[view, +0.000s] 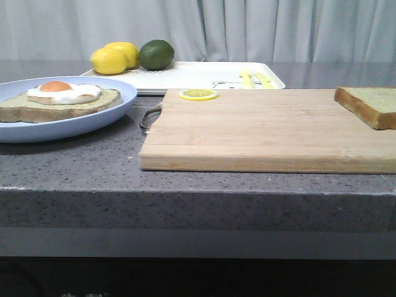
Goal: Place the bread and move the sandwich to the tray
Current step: 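Move the right gripper above the plain bread slice on the cutting board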
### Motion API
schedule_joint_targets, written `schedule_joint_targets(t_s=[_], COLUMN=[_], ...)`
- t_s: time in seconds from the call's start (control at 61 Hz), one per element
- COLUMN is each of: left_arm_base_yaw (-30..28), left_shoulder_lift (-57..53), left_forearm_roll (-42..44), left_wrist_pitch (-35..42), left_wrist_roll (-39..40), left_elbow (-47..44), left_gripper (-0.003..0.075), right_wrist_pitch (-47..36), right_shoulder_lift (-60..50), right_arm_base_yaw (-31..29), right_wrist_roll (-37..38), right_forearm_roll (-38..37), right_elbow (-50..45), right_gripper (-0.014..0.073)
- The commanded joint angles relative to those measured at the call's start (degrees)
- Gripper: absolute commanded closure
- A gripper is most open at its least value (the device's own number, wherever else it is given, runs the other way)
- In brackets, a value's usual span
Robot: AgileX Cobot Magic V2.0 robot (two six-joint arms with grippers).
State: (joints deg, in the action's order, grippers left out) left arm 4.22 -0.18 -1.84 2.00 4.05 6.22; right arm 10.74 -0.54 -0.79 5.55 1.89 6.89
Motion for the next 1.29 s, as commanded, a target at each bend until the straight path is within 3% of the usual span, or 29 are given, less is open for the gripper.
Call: schedule_joint_targets(t_s=[0.0, 0.344, 0.541, 0.655, 1.163, 1.278], left_arm_base_yaw=[0.61, 0.61, 0.61, 0.61, 0.61, 0.61], left_shoulder_lift=[-1.1, 8.61, 19.33, 23.36, 30.24, 30.24], left_forearm_roll=[-0.01, 1.84, 1.84, 1.09, 0.83, 0.83], left_wrist_pitch=[2.06, -17.75, -32.4, -33.31, -36.37, -36.37], left_wrist_roll=[0.21, 0.21, 0.21, 0.21, 0.21, 0.21], left_elbow=[6.83, 29.48, 40.36, 41.12, 40.27, 40.27], left_gripper=[0.0741, 0.0741, 0.0741, 0.0741, 0.074, 0.0739], right_wrist_pitch=[-0.16, 11.37, 25.9, 30.14, 33.95, 33.95], right_shoulder_lift=[-0.94, 9.01, 20.17, 24.91, 34.78, 35.51], right_arm_base_yaw=[-0.31, -0.31, -0.31, -0.31, -0.31, -0.31], right_wrist_roll=[-0.3, -0.3, -0.3, -0.3, -0.3, -0.3], right_forearm_roll=[-0.54, -0.54, -0.54, -0.54, -0.54, -0.54], right_elbow=[6.62, 25.12, 35.73, 37.23, 37.18, 37.18], right_gripper=[0.0662, 0.0662, 0.0662, 0.0662, 0.0659, 0.0606])
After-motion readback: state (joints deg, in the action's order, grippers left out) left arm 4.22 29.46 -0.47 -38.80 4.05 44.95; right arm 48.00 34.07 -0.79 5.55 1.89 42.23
